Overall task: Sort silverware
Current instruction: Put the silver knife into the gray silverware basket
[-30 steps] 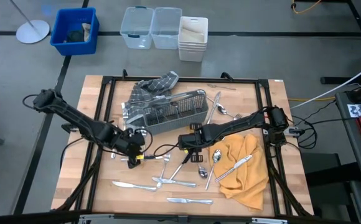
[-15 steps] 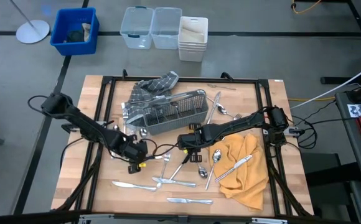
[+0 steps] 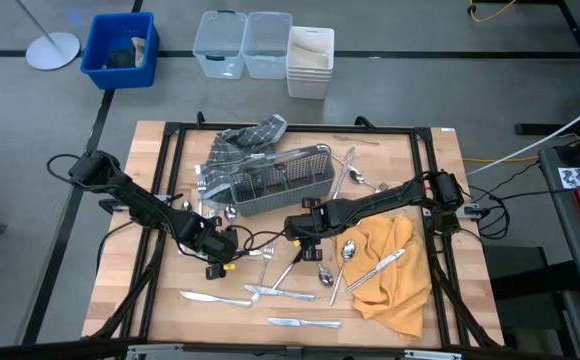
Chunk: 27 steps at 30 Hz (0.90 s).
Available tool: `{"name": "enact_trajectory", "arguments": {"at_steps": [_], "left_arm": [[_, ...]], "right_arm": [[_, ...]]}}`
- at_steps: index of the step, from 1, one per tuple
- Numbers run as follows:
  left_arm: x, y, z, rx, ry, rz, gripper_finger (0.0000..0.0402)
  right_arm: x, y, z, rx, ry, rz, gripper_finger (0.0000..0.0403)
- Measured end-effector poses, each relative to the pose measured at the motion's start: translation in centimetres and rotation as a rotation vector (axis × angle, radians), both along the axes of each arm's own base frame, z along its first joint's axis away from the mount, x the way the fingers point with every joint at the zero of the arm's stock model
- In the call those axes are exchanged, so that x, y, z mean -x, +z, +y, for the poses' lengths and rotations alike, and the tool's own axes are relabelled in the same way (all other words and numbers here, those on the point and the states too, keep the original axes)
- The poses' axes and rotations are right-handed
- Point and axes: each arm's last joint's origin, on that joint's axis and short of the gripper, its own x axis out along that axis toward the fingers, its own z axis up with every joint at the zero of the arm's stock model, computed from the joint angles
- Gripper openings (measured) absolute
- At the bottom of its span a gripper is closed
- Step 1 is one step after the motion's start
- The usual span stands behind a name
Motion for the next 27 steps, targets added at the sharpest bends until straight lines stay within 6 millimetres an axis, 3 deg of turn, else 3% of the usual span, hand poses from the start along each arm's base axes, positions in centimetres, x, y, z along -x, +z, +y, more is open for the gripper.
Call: {"name": "enact_trajectory", "arguments": {"at_steps": [27], "left_arm": [[-0.2,-2.3,0.0,-0.059,-0.009,0.05,0.0075]], "right_arm": [[-0.1,0.0,0.0,-0.001,0.001,-0.006,0.0096]]}}
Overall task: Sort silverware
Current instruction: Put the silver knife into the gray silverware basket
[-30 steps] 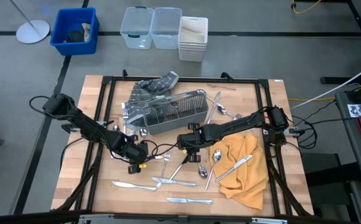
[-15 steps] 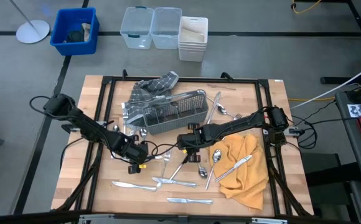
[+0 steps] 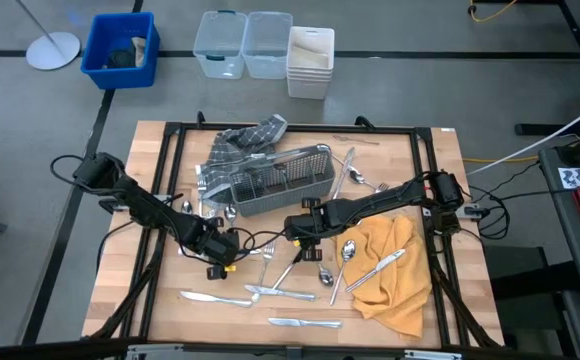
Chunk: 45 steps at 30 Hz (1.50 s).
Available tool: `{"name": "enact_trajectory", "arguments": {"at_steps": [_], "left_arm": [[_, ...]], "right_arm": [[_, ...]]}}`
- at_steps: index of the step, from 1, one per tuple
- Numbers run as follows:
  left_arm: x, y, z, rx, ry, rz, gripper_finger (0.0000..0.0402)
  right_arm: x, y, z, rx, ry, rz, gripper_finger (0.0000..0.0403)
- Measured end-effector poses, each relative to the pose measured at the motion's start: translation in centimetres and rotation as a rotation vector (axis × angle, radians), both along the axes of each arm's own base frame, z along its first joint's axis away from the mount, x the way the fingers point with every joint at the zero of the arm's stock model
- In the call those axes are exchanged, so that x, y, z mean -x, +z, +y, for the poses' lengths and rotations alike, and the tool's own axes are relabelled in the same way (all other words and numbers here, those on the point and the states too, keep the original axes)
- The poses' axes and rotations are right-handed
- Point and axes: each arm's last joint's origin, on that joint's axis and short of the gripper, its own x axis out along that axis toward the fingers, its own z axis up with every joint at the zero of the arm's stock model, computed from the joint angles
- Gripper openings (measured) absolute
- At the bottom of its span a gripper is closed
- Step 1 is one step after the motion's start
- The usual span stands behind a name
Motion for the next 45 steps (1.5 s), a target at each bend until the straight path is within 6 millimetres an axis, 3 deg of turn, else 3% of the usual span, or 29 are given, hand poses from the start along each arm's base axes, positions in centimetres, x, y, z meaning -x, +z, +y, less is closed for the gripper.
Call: {"name": "enact_trajectory", "arguments": {"at_steps": [9,23,34,45], "left_arm": [[0.1,0.0,0.0,-0.001,0.005,0.001,0.0021],[0.6,2.1,0.3,0.056,0.053,-0.092,0.0031],[0.5,2.5,0.3,0.072,0.091,-0.117,0.0035],[0.1,2.7,0.3,0.091,0.113,-0.157,0.0037]], "right_arm": [[0.0,0.0,0.0,0.001,0.002,0.0,0.0096],[0.1,0.0,0.0,0.002,0.002,0.007,0.0096],[0.3,-0.1,-0.1,0.025,-0.003,0.035,0.0096],[1.6,3.0,-0.5,0.079,-0.022,-0.011,0.0096]]}}
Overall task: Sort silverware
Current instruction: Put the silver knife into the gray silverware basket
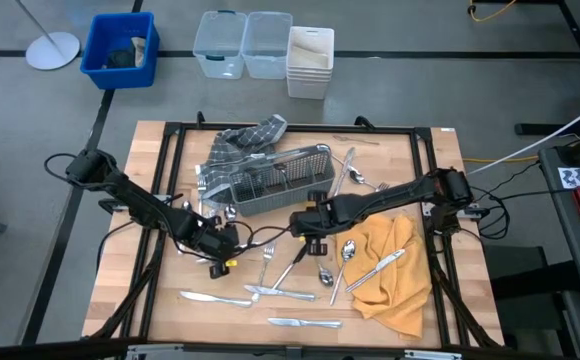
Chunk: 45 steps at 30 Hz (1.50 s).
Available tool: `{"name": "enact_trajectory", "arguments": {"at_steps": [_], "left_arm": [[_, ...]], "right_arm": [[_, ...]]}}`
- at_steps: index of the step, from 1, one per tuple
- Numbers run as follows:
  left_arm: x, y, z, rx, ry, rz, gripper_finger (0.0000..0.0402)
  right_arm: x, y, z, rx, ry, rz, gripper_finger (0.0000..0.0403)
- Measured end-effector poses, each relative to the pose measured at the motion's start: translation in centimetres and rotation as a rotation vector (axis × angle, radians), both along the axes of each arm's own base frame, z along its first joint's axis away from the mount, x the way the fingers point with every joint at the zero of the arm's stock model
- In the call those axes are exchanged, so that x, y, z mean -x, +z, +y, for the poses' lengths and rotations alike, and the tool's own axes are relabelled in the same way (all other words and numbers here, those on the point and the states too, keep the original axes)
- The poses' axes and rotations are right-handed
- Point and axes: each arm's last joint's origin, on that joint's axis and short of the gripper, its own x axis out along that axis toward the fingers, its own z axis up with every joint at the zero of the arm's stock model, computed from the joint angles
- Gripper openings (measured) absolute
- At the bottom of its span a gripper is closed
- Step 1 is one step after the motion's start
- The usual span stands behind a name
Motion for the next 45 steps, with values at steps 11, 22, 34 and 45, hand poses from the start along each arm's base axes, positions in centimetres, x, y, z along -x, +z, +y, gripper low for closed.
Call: {"name": "enact_trajectory", "arguments": {"at_steps": [11,22,34,45], "left_arm": [[-1.3,0.4,0.9,0.019,0.027,-0.097,0.0041],[-1.0,3.4,2.1,0.064,0.057,-0.247,0.0042],[1.1,8.4,4.6,0.059,0.142,-0.508,0.0043],[2.5,12.3,6.7,-0.163,0.205,-0.803,0.0043]], "right_arm": [[2.6,3.1,-0.8,0.123,-0.07,0.023,0.0096],[4.4,4.8,-1.4,0.193,-0.127,0.038,0.0096],[4.9,4.8,-1.6,0.251,-0.138,0.082,0.0096],[4.8,4.8,-1.6,0.249,-0.139,0.076,0.0096]]}}
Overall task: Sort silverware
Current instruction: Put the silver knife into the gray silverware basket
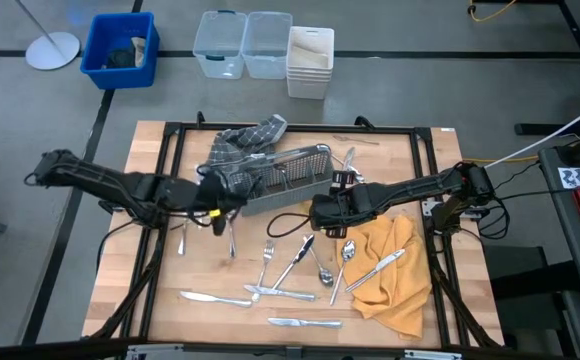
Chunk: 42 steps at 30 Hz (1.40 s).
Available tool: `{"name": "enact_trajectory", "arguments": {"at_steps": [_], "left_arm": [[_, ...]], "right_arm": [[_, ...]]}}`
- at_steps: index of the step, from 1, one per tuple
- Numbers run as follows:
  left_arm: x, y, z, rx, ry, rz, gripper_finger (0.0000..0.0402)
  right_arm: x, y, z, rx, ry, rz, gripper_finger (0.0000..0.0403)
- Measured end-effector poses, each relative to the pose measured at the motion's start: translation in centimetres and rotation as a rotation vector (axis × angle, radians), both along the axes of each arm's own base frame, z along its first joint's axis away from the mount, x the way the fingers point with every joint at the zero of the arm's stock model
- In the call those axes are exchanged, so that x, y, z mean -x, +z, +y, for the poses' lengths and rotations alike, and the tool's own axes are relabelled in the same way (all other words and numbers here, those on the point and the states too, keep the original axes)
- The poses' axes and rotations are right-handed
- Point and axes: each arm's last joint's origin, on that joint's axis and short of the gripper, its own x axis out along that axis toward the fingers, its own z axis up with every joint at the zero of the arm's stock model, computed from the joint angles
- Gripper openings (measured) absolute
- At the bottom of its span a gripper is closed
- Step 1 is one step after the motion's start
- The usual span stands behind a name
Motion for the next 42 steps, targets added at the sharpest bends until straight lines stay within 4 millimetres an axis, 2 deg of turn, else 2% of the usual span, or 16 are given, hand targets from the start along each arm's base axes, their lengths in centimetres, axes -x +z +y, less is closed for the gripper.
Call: {"name": "enact_trajectory", "arguments": {"at_steps": [6,13,18,26,35,42], "left_arm": [[-0.4,1.1,0.9,-0.131,0.045,-0.077,0.0043],[-0.5,1.2,2.1,-0.263,0.106,-0.034,0.0043],[-0.9,0.8,2.7,-0.298,0.129,0.003,0.0043],[-2.6,-0.9,3.2,-0.306,0.144,0.099,0.0043],[-4.9,-4.0,3.1,-0.284,0.139,0.228,0.0043],[-5.6,-5.3,2.6,-0.251,0.13,0.271,0.0043]], "right_arm": [[-0.2,0.0,0.0,-0.005,0.0,-0.027,0.0096],[-0.6,0.1,0.1,-0.011,0.0,-0.061,0.0096],[-0.8,0.2,0.1,-0.015,0.0,-0.084,0.0096],[-0.8,0.2,0.1,-0.015,0.001,-0.084,0.0096],[-0.8,0.2,0.1,-0.015,0.001,-0.084,0.0096],[-0.8,0.2,0.1,-0.015,0.001,-0.082,0.0096]]}}
